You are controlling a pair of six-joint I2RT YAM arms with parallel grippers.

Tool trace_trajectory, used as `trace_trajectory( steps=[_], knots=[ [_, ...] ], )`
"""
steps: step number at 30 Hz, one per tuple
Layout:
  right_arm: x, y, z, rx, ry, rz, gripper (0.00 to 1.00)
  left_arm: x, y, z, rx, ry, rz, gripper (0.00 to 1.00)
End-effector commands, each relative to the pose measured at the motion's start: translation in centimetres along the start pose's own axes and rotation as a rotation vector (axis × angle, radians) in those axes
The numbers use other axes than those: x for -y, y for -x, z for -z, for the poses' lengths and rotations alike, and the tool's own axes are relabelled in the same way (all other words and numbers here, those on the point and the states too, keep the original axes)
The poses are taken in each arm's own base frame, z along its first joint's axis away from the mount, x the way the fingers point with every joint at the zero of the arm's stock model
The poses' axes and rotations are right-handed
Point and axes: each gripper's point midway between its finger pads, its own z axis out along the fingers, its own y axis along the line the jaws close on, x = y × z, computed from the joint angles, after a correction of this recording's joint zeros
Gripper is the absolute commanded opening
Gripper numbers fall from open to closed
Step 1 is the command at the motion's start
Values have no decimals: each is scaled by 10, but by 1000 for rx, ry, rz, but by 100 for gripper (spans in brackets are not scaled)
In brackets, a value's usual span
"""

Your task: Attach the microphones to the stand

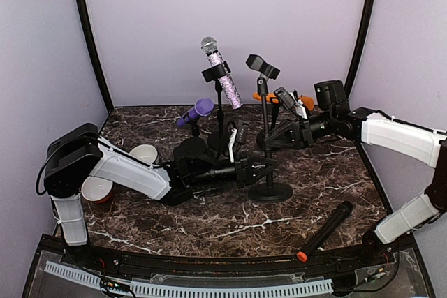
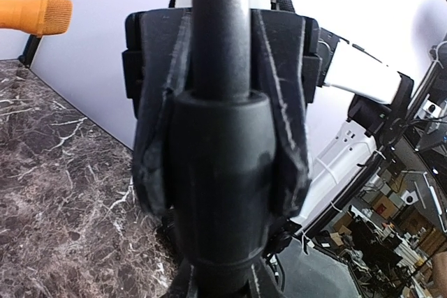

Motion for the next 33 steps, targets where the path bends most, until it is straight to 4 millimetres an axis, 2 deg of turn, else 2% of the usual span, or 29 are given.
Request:
trace_trajectory(
  steps=[1, 2, 3, 6, 7, 10, 11, 12, 15, 17, 18, 20, 23, 28, 33],
  knots=[
    [6, 9, 0, 23, -96, 42, 12, 16, 45, 0, 118, 13, -44, 0],
    [12, 12, 2, 29, -150, 43, 2, 8, 47, 2, 136, 61, -36, 0],
    [21, 14, 4, 30, -226, 36, 0, -1, 51, 6, 168, 123, -28, 0],
    [56, 18, 17, 14, -534, -15, 0, -21, 59, 23, 273, 273, -14, 0],
    [62, 16, 18, -8, -602, -7, 0, -25, 59, 28, 295, 305, -13, 0],
    [59, 27, 18, -18, -688, 32, 0, -29, 60, 33, 319, 357, -21, 0],
    [56, 28, 17, -14, -671, 27, 1, -30, 59, 33, 316, 360, -23, 0],
    [51, 28, 14, -10, -649, 16, 9, -30, 58, 33, 312, 359, -26, 0],
    [38, 29, 12, -5, -574, 17, 41, -27, 57, 34, 304, 349, -32, 0],
    [30, 28, 13, -17, -505, 45, 57, -19, 59, 35, 306, 310, -52, 0],
    [23, 28, 16, -18, -451, 64, 61, -12, 60, 35, 307, 278, -71, 0],
    [15, 28, 26, -11, -363, 92, 65, 3, 63, 34, 301, 193, -106, 0],
    [7, 24, 38, 0, -247, 123, 65, 31, 65, 30, 274, 26, -154, 0],
    [-18, 19, 30, 8, -19, 177, 63, 52, 62, 16, 216, -110, -163, 0],
    [-31, 27, 17, 21, 61, 211, 62, 58, 57, 7, 179, -164, -149, 0]
  ],
)
